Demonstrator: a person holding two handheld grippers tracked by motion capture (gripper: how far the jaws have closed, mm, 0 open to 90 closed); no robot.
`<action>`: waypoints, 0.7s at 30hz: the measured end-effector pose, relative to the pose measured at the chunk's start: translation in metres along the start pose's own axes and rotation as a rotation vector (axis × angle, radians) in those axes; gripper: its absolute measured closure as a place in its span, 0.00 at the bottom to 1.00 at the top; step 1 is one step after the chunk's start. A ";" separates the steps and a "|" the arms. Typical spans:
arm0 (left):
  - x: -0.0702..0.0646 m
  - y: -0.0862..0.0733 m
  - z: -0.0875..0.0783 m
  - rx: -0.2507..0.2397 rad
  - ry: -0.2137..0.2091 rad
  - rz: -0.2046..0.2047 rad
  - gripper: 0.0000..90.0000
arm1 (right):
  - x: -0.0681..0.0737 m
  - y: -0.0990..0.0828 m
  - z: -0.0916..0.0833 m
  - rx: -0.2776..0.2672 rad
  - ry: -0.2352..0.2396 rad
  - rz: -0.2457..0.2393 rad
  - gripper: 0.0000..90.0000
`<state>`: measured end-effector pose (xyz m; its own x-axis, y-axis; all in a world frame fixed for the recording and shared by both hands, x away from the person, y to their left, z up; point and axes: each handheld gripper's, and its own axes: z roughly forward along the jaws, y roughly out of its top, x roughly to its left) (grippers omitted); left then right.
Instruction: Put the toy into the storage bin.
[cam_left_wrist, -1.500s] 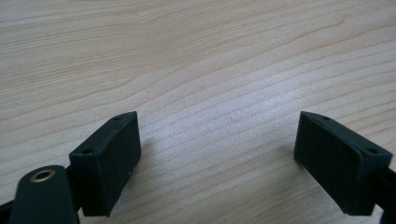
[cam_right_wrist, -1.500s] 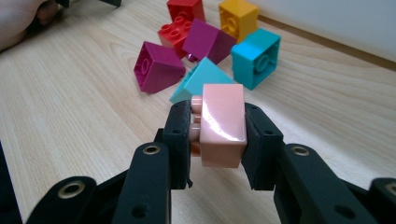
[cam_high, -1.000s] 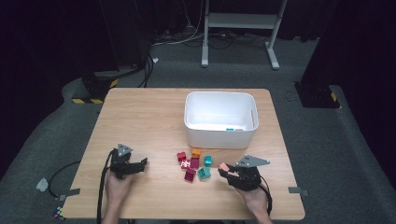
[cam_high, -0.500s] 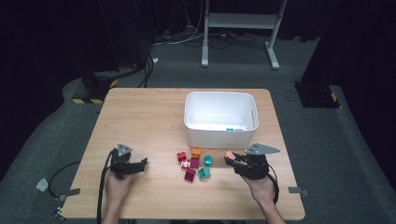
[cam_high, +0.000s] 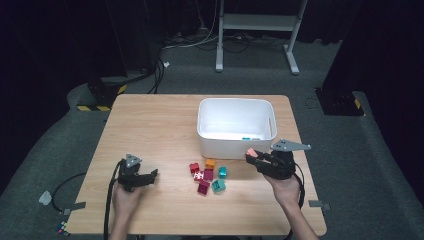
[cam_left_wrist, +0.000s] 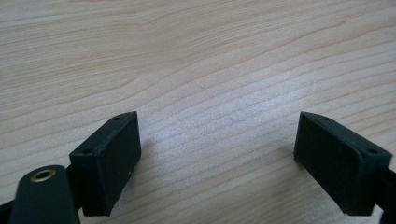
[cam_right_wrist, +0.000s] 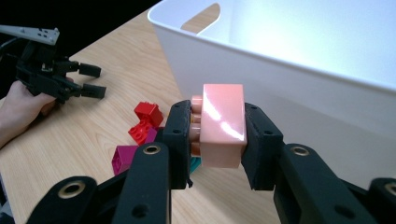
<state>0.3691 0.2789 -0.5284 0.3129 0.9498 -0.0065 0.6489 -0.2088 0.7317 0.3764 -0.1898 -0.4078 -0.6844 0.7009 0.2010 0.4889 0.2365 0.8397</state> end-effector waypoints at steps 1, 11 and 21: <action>0.000 0.000 0.000 0.000 0.000 0.000 0.17 | 0.000 0.000 0.000 0.000 0.000 0.000 0.74; 0.000 0.000 0.000 0.000 0.000 0.000 0.17 | -0.001 0.024 -0.002 -0.014 -0.018 -0.029 0.74; 0.000 0.000 0.000 0.000 0.001 0.000 0.17 | -0.007 0.045 -0.001 -0.046 -0.055 -0.021 0.74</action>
<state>0.3690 0.2790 -0.5284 0.3122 0.9500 -0.0059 0.6486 -0.2086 0.7320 0.4025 -0.1854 -0.3710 -0.6628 0.7324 0.1559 0.4483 0.2213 0.8661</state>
